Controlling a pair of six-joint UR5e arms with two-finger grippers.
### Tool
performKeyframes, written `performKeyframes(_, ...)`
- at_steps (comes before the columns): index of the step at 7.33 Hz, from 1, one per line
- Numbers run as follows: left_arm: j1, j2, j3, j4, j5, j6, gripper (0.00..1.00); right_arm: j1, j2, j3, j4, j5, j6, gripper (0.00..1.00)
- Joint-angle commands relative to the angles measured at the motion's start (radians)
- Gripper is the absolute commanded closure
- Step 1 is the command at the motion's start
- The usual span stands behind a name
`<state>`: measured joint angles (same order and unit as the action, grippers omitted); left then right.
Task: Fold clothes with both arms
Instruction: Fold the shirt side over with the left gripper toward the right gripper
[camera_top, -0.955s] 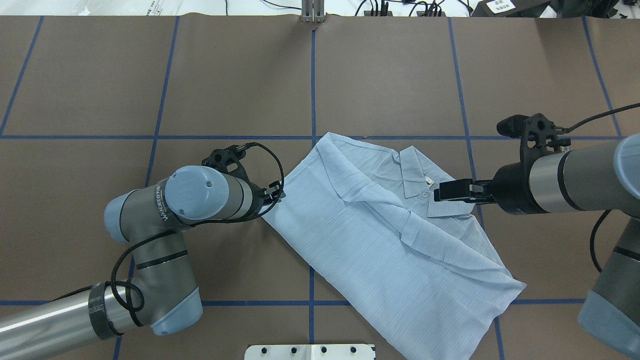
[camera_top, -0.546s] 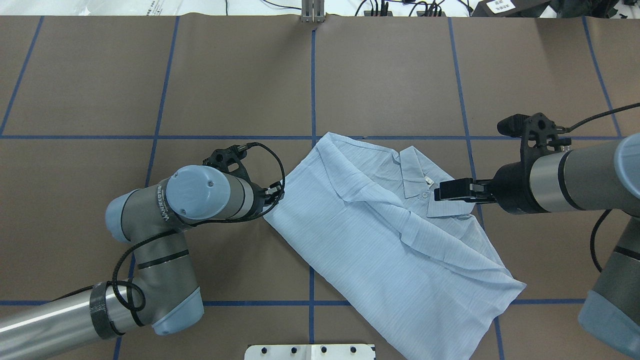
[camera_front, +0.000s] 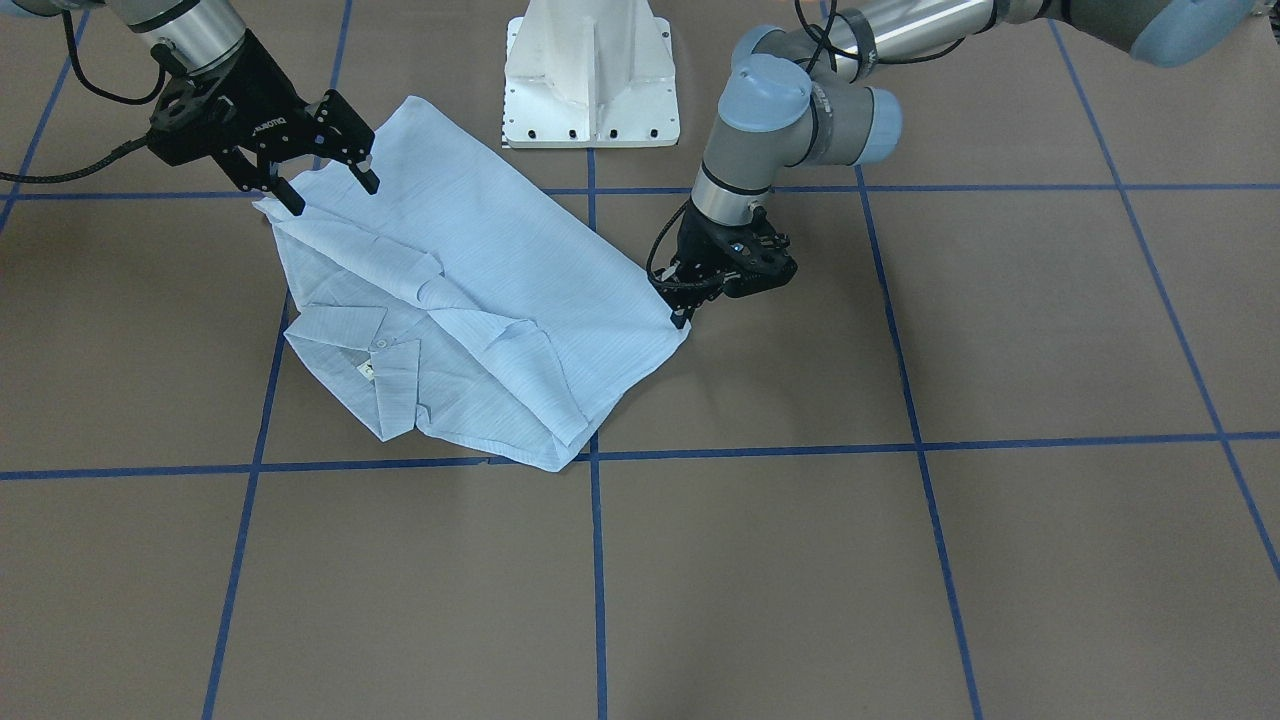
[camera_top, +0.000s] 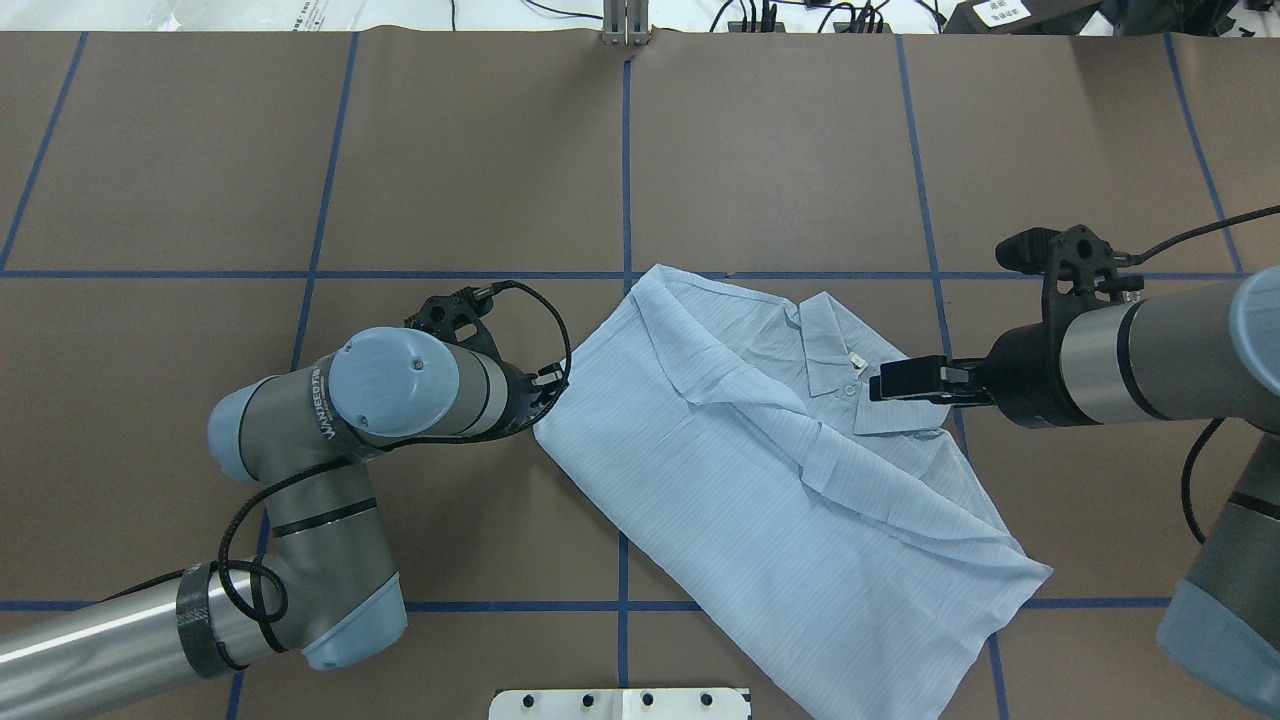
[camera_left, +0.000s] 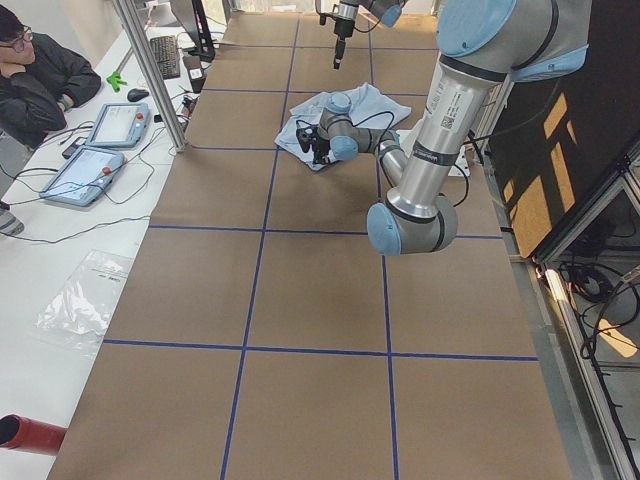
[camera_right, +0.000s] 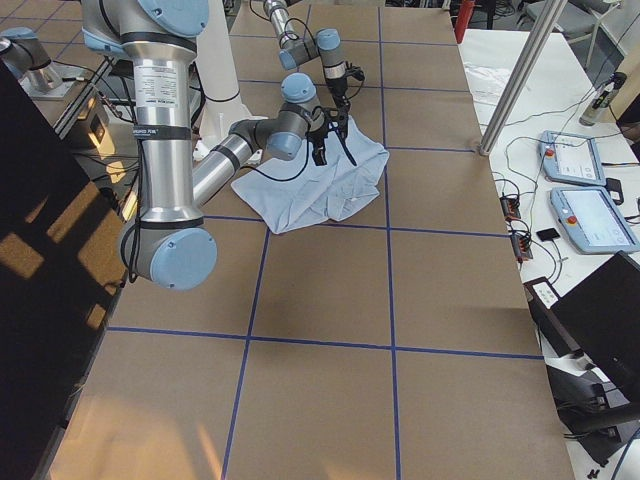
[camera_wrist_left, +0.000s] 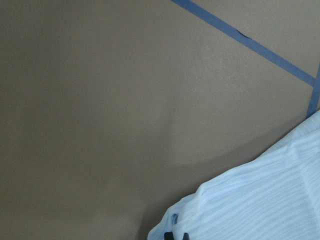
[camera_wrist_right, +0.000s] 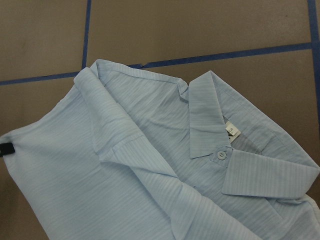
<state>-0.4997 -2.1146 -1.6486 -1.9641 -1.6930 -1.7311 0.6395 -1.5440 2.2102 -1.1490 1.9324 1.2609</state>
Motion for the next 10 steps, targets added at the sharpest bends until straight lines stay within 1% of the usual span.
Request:
performKeyframes(1,-0.135,-0.06,0.125,0.005,0.006,0.118,1.0,0.0,-0.002,-0.001,0.0,-0.001,0.0,0.0)
performKeyframes(2,-0.192,-0.108,0.197,-0.002,0.007,0.178,1.0,0.002,-0.001,0.0,0.0,-0.006,0.0,0.0)
performKeyframes(3,-0.23,-0.234,0.357,-0.037,0.019,0.244,1.0,0.002,-0.001,-0.001,0.0,-0.009,0.0,0.0)
performKeyframes(4,-0.241,-0.33,0.539,-0.187,0.091,0.289,1.0,0.002,0.001,-0.001,0.0,-0.009,0.0,0.0)
performKeyframes(5,-0.241,-0.352,0.682,-0.413,0.152,0.318,1.0,0.002,0.001,-0.001,0.0,-0.013,0.002,0.0)
performKeyframes(6,-0.24,-0.369,0.766,-0.546,0.182,0.355,1.0,0.002,-0.002,-0.001,0.002,-0.019,0.002,0.0)
performKeyframes(7,-0.24,-0.367,0.765,-0.548,0.18,0.355,0.44,0.002,-0.001,0.0,0.0,-0.021,0.002,0.0)
performKeyframes(8,-0.241,-0.363,0.762,-0.55,0.182,0.357,0.0,0.0,0.001,-0.006,-0.002,-0.023,0.002,0.0)
performKeyframes(9,-0.252,-0.363,0.759,-0.552,0.18,0.36,0.0,-0.004,0.002,-0.023,0.0,-0.023,0.0,0.0)
performKeyframes(10,-0.281,-0.317,0.677,-0.546,0.141,0.363,0.0,-0.006,0.033,-0.047,-0.005,-0.024,-0.005,0.0)
